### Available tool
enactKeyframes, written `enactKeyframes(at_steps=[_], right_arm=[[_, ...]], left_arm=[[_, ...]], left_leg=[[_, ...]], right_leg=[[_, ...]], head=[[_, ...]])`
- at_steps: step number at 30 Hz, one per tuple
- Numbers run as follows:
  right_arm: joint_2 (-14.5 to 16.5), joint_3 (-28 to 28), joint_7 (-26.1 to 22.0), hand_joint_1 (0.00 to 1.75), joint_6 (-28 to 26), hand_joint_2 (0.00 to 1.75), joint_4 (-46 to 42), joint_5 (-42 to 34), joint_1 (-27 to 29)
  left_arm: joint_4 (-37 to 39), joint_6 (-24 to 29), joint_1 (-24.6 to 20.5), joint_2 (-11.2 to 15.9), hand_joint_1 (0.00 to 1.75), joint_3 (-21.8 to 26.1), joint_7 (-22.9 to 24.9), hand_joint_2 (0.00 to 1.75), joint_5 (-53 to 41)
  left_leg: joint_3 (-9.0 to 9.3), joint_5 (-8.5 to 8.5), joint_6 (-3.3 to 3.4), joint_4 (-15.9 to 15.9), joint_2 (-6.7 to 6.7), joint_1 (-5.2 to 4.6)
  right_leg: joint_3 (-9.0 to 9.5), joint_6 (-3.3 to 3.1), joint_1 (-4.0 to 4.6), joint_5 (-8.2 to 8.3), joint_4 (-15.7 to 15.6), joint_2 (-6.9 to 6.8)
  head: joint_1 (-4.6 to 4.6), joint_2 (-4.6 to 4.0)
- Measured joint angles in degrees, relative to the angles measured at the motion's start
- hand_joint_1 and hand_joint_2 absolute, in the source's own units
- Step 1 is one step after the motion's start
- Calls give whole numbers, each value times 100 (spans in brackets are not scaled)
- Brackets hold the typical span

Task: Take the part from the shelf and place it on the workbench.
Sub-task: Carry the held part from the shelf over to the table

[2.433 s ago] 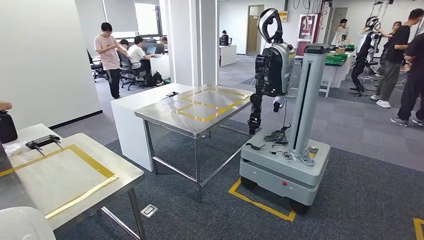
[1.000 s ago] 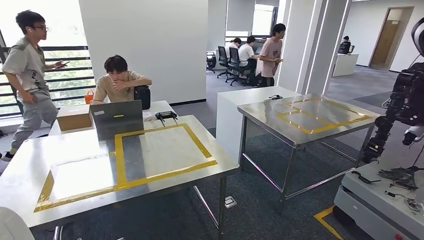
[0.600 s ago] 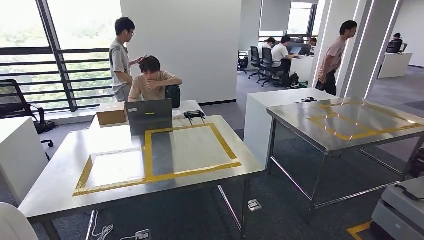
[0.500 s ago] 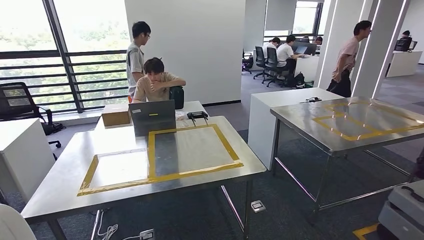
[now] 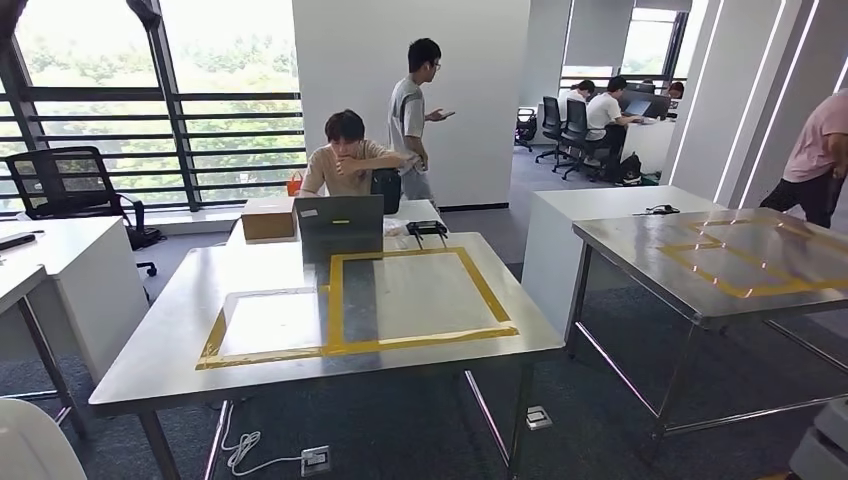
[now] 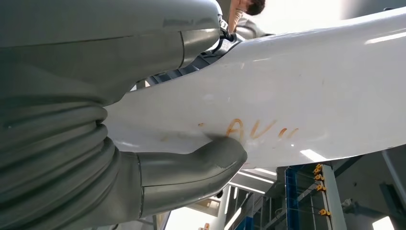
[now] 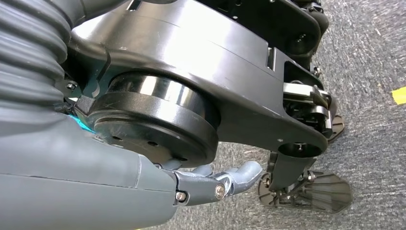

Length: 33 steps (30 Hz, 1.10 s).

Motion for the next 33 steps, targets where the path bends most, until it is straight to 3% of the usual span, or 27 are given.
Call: enactKeyframes(at_steps=[10, 13, 15, 17, 19, 20, 21, 23, 25, 28, 30, 33], right_arm=[[2, -10, -43, 0, -38, 175, 0, -55, 6], [13, -10, -40, 0, -39, 175, 0, -62, 5], [12, -11, -40, 0, -42, 175, 0, -76, 7], [10, -21, -43, 0, -49, 175, 0, -98, 5], [5, -39, -43, 0, -54, 175, 0, -110, 1], [1, -45, -43, 0, -55, 175, 0, -113, 2], [-4, -49, -42, 0, -56, 175, 0, -113, 8], [-10, -50, -41, 0, -61, 175, 0, -114, 39], [-8, -54, -45, 0, -62, 175, 0, -117, 70], [-1, -57, -45, 0, -61, 175, 0, -120, 75], [-1, -58, -43, 0, -59, 175, 0, -123, 76], [1, -59, -42, 0, -55, 175, 0, -146, 86]], left_arm=[[134, 42, -23, 26, 175, -130, -126, 175, 7], [130, 71, -35, 41, 175, -154, -165, 175, -16], [99, 87, -56, 43, 175, -179, -171, 175, -28], [72, 101, -79, 39, 175, -221, -161, 175, -40], [61, 118, -86, 26, 175, -275, -137, 175, -62], [59, 125, -85, 16, 175, -300, -127, 175, -73], [58, 130, -85, 8, 175, -322, -120, 175, -79], [47, 133, -84, -7, 175, -356, -117, 175, -91], [16, 136, -83, -15, 175, -383, -116, 175, -99], [-13, 140, -81, -21, 175, -399, -117, 175, -101], [-20, 142, -82, -21, 175, -401, -117, 175, -100], [-24, 142, -73, -21, 175, -403, -117, 175, -99]], left_leg=[[-22, 7, 60, 17, 6, -27], [-16, 44, 151, -62, 10, -31], [59, 127, 205, -215, 12, 15], [89, 177, 225, -283, 15, 38], [80, 182, 207, -279, 10, 58], [78, 175, 179, -268, 4, 79], [78, 162, 138, -249, -6, 109], [64, 108, 11, -167, -32, 165], [13, 45, -123, -75, -57, 174], [4, 35, -244, -104, -70, 181], [-47, -69, -270, 46, -48, 195], [-554, -561, -225, 1064, -23, 142]], right_leg=[[15, 198, -25, 67, -71, 0], [37, 295, -50, 92, -118, -2], [-31, 339, -49, -31, 50, 34], [-325, 386, -69, -360, 664, 85], [-660, 443, -113, -599, 1331, 101], [-715, 475, -143, -569, 1425, 102], [-654, 510, -178, -434, 1284, 101], [-314, 603, -258, -83, 570, 115], [-106, 563, -290, 49, 105, 170], [-123, 337, -269, 5, 107, 196], [-115, 228, -261, 7, 100, 179], [-103, 125, -211, -16, 95, 144]], head=[[-1, 0], [-1, 0], [2, 0], [5, 0], [7, 0], [8, 0], [7, 0], [12, 0], [17, 0], [10, 0], [8, 0], [7, 0]])
